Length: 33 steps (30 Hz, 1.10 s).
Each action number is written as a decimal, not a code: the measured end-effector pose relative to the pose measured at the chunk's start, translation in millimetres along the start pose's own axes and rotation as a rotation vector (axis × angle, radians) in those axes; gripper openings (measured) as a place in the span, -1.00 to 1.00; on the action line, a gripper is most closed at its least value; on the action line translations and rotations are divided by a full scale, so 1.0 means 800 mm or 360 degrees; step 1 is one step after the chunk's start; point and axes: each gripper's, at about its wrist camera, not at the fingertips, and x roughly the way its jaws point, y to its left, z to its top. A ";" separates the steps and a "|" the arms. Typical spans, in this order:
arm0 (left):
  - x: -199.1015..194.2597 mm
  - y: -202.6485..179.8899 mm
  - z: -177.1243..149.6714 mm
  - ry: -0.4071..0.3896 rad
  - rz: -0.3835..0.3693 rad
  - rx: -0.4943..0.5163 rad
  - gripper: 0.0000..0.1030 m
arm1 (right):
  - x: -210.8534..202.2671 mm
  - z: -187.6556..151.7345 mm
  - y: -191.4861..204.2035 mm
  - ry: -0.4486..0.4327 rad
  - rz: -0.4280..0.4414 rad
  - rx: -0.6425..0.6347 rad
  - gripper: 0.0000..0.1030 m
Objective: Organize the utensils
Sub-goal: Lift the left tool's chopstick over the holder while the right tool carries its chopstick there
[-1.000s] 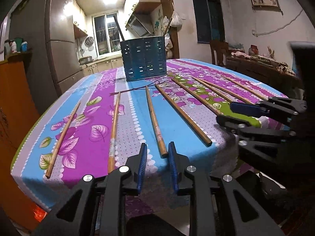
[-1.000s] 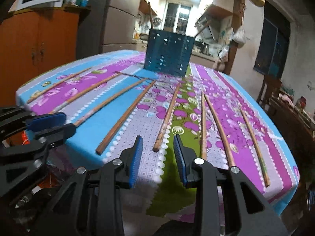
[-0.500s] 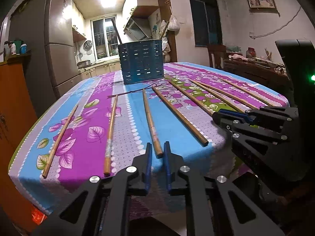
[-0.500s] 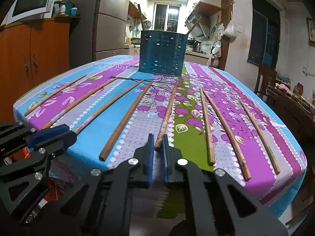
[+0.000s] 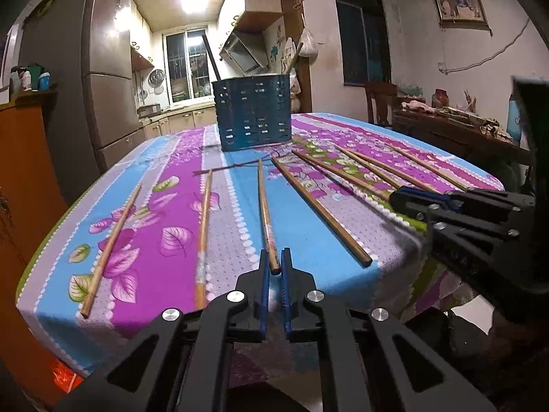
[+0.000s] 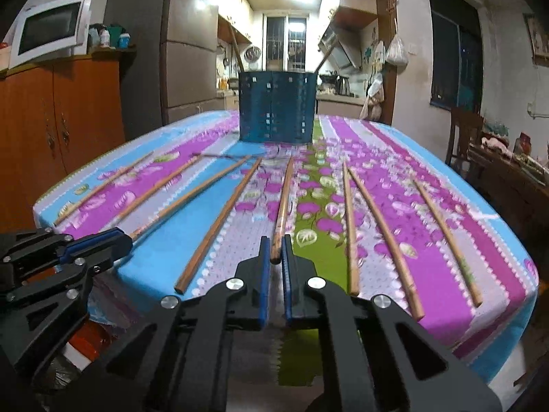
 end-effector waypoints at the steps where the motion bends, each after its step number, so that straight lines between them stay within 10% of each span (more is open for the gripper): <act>1: -0.003 0.002 0.003 -0.0013 0.0009 -0.0004 -0.85 | -0.004 0.003 0.000 -0.0017 0.0000 -0.0009 -0.90; 16: -0.080 0.032 0.094 -0.0350 0.0031 -0.0088 -0.86 | -0.084 0.076 -0.011 -0.0441 0.0025 -0.0144 -0.90; 33: -0.077 0.089 0.233 -0.0295 -0.0263 -0.0138 -0.86 | -0.081 0.180 -0.059 -0.0452 0.0342 -0.0034 -0.90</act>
